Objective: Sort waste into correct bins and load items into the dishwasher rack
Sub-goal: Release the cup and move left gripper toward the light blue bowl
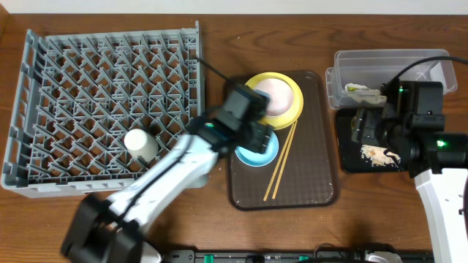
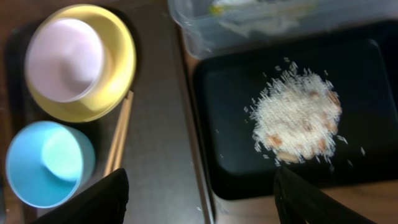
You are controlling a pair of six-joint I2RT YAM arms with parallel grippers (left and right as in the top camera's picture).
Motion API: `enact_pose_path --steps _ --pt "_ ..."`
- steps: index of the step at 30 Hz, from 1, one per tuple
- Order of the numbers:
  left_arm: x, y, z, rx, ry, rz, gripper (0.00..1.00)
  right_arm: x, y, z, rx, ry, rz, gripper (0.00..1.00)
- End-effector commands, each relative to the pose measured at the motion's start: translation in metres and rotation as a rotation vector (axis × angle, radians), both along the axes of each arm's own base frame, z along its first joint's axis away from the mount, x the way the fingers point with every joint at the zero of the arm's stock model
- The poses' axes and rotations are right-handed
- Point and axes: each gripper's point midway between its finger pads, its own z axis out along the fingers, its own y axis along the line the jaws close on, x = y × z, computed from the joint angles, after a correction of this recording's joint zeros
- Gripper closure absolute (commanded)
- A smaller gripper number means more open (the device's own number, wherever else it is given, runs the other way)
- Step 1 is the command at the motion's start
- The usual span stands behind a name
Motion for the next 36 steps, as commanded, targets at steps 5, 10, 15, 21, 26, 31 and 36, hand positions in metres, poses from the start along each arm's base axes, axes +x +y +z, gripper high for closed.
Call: enact_pose_path --steps 5,10,15,21,26,31,36 --pt "-0.023 -0.043 -0.047 0.065 0.035 -0.123 0.26 0.0 -0.007 -0.004 -0.001 0.025 -0.03 0.27" --pt "-0.034 -0.046 -0.078 0.127 0.081 -0.143 0.37 0.0 -0.007 -0.004 -0.001 0.029 -0.03 0.27" --pt "-0.031 -0.042 -0.082 0.158 0.07 -0.129 0.7 -0.001 -0.007 -0.005 -0.002 0.034 -0.027 0.28" --pt "-0.035 -0.038 -0.083 0.171 0.089 -0.122 0.81 -0.003 -0.007 -0.006 -0.003 0.042 -0.027 0.28" --pt "-0.042 -0.031 -0.071 0.178 0.11 -0.107 0.94 -0.005 -0.007 -0.007 -0.004 0.05 -0.026 0.28" --pt "-0.049 -0.032 -0.019 0.099 0.075 -0.123 0.94 -0.005 -0.007 -0.007 -0.006 0.052 -0.021 0.28" --pt "-0.037 -0.012 0.049 0.002 -0.032 -0.07 0.94 -0.005 -0.007 -0.007 -0.006 0.052 -0.021 0.28"
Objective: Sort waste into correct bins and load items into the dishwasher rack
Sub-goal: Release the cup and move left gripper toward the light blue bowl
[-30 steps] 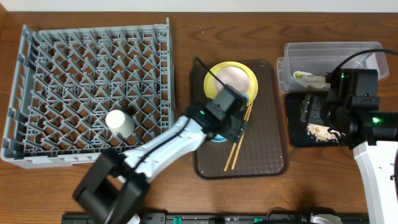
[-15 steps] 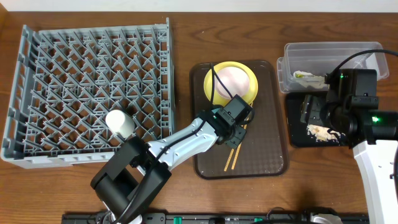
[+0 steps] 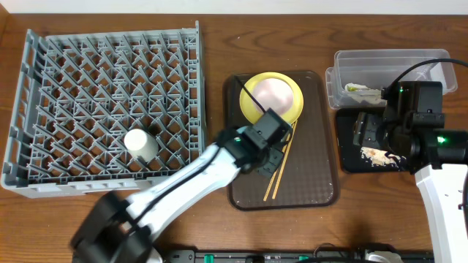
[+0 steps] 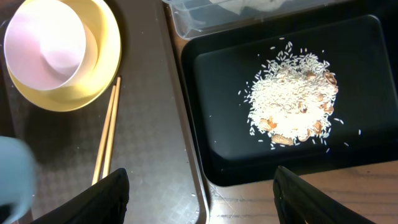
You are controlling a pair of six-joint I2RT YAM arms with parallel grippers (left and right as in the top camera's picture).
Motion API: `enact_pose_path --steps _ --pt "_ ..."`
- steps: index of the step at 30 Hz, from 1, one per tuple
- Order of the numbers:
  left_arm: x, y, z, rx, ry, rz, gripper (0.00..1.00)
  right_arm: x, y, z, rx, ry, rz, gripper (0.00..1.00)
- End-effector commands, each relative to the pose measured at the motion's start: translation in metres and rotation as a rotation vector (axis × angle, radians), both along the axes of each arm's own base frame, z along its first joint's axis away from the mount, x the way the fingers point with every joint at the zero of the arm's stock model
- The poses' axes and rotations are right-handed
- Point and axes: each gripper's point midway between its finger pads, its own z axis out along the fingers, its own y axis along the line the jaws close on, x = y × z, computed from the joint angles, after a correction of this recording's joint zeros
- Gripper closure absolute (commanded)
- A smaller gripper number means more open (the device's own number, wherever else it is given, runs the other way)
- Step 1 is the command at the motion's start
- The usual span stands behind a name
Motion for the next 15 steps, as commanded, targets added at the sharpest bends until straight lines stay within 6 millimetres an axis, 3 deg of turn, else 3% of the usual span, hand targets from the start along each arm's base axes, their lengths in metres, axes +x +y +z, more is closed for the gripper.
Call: enact_pose_path --steps 1,5,12,15 --pt "0.024 0.012 0.066 -0.128 -0.115 0.069 0.94 0.002 -0.003 0.003 -0.007 -0.007 -0.009 0.28" --pt "0.06 0.061 0.108 -0.192 -0.197 0.223 0.94 0.002 -0.003 0.003 -0.007 -0.006 -0.009 0.28" --pt "0.109 0.118 0.173 -0.446 -0.203 0.303 0.94 0.002 -0.003 0.003 -0.006 -0.007 -0.009 0.28" --pt "0.134 0.146 0.193 -0.427 -0.24 0.37 0.94 0.002 -0.003 0.003 -0.006 -0.007 -0.009 0.28"
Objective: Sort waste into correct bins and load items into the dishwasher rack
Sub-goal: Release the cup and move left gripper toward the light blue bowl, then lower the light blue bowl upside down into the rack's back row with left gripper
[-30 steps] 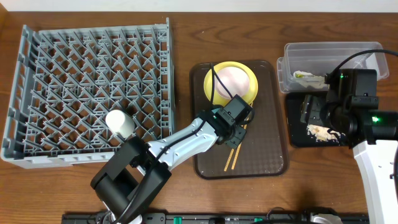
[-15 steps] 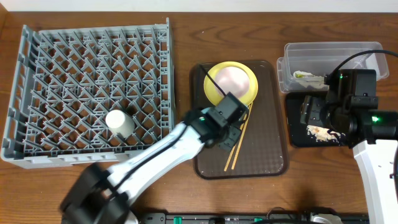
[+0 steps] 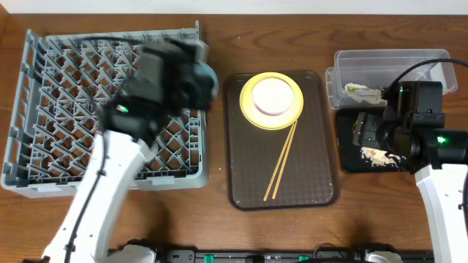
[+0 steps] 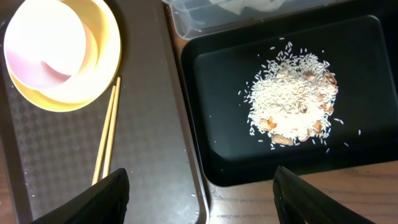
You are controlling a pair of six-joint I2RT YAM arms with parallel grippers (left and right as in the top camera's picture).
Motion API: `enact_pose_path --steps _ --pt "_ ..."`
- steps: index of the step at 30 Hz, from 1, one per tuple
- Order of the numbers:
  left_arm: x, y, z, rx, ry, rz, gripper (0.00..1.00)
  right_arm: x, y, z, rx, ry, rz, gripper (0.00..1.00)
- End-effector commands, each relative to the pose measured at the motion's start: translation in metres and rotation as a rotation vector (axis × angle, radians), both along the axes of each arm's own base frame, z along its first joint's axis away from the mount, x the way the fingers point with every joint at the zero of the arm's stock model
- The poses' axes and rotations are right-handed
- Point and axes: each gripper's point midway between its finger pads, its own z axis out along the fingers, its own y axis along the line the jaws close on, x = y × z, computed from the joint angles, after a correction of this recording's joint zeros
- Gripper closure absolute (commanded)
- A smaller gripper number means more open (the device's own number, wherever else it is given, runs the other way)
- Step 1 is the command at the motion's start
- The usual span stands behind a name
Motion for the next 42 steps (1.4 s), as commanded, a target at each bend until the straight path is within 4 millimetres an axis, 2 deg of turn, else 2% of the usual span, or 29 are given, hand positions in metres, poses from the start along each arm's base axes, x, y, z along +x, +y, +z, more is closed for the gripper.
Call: enact_pose_path --steps 1,3,4,6,10,15,21,23,30,35,42 --pt "0.02 0.013 0.034 -0.021 -0.042 -0.011 0.94 0.002 -0.003 0.003 -0.006 -0.007 -0.008 0.28" --pt "0.037 0.033 0.033 0.038 -0.019 0.07 0.94 0.002 -0.003 0.003 -0.006 -0.007 -0.009 0.28" --pt "0.042 0.035 0.032 0.044 -0.005 0.08 0.94 0.002 -0.003 0.003 -0.006 -0.007 -0.009 0.28" --pt "0.053 0.033 0.027 0.028 0.019 0.062 0.94 0.002 -0.003 0.003 -0.006 -0.007 -0.009 0.28" --pt "0.07 0.015 0.014 -0.079 0.033 -0.075 0.94 0.001 -0.003 0.003 -0.006 -0.006 -0.008 0.28" --pt "0.093 0.03 0.005 -0.19 0.027 -0.103 0.94 0.002 -0.003 0.003 -0.006 -0.007 -0.008 0.28" --pt "0.099 0.031 0.02 -0.44 -0.027 -0.291 0.94 0.004 -0.003 0.004 -0.006 -0.018 -0.009 0.28" --pt "0.099 0.033 0.02 -0.511 -0.025 -0.34 0.94 0.004 -0.003 0.004 -0.007 -0.019 -0.009 0.28" --pt "0.114 0.056 -0.024 -0.638 0.101 -0.303 0.94 0.003 -0.003 0.004 -0.007 -0.014 -0.009 0.28" --pt "0.124 0.081 -0.056 -0.708 0.171 -0.252 0.94 0.003 -0.003 0.004 -0.007 -0.013 -0.009 0.28" --pt "0.13 0.107 -0.077 -0.738 0.198 -0.193 0.94 0.002 -0.003 0.003 -0.006 -0.009 -0.009 0.28"
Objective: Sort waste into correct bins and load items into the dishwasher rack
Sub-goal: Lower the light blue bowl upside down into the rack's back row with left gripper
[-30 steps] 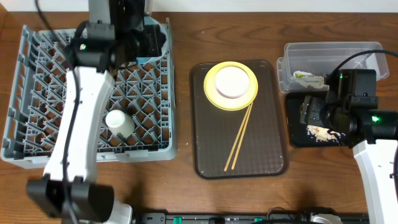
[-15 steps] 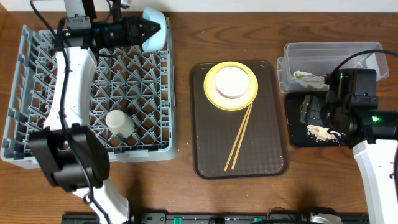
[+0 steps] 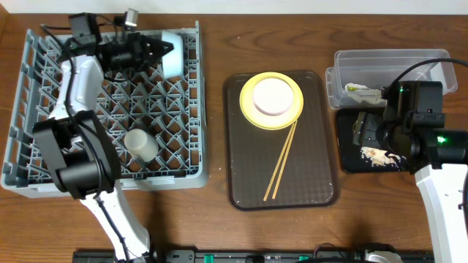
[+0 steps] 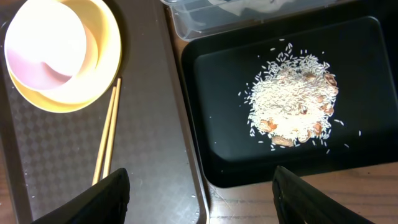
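My left gripper (image 3: 157, 50) reaches across the back of the grey dishwasher rack (image 3: 44, 157), shut on a light blue cup (image 3: 173, 55) that is turned on its side over the rack's back right part. A white cup (image 3: 139, 144) lies in the rack near its front. On the brown tray (image 3: 314, 183) sit a yellow plate (image 3: 252, 115) with a pink bowl (image 3: 272, 95) in it, and a pair of chopsticks (image 3: 280, 162). My right gripper (image 4: 199, 200) hangs open over the edge between the brown tray and the black tray (image 4: 224, 149), holding nothing.
The black tray holds a heap of rice (image 4: 292, 93) with bits of food. Behind it stands a clear plastic bin (image 3: 391, 62) with some waste inside. The right arm's body covers part of the black tray in the overhead view.
The left gripper with the blue cup was at the rack's right edge by the tray; now it is further back and left, over the rack's back rows. The right arm has not moved.
The left gripper was at the blue cup on the brown tray, beside the yellow plate. Then it was at the tray's middle by the chopsticks. Later the cup was gone from the tray and at the rack's right edge, now over the rack's back.
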You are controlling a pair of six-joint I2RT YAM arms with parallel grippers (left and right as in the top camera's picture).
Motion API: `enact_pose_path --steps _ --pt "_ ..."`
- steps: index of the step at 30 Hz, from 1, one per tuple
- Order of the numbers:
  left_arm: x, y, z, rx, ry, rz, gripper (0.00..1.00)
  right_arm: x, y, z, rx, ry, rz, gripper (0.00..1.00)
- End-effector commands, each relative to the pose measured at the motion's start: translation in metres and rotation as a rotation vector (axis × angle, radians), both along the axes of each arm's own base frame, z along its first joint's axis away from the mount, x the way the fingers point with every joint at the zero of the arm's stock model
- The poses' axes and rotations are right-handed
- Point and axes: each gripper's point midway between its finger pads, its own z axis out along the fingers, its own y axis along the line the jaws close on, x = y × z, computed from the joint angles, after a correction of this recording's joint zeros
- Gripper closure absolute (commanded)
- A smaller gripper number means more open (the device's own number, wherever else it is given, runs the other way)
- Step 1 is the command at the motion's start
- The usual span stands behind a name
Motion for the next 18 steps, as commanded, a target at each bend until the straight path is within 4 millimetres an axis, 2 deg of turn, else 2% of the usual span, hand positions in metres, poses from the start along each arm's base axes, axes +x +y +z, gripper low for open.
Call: enact_pose_path --steps 1,6,15,16,18 --pt "0.003 0.009 0.0 -0.023 0.003 0.007 0.94 0.001 -0.003 0.003 -0.006 -0.006 -0.009 0.28" --pt "0.003 0.025 -0.003 -0.02 0.01 0.043 0.94 0.0 -0.003 0.003 -0.006 -0.003 -0.008 0.28" --pt "0.0 0.054 -0.041 0.093 0.162 0.168 0.93 0.0 -0.003 0.002 -0.006 0.0 -0.008 0.29" --pt "0.0 0.057 -0.043 0.101 0.17 0.177 0.91 0.0 -0.003 0.002 -0.006 0.001 -0.008 0.29" --pt "0.0 0.062 -0.045 0.11 0.173 0.191 0.77 -0.001 -0.003 0.002 -0.006 0.003 -0.009 0.29"
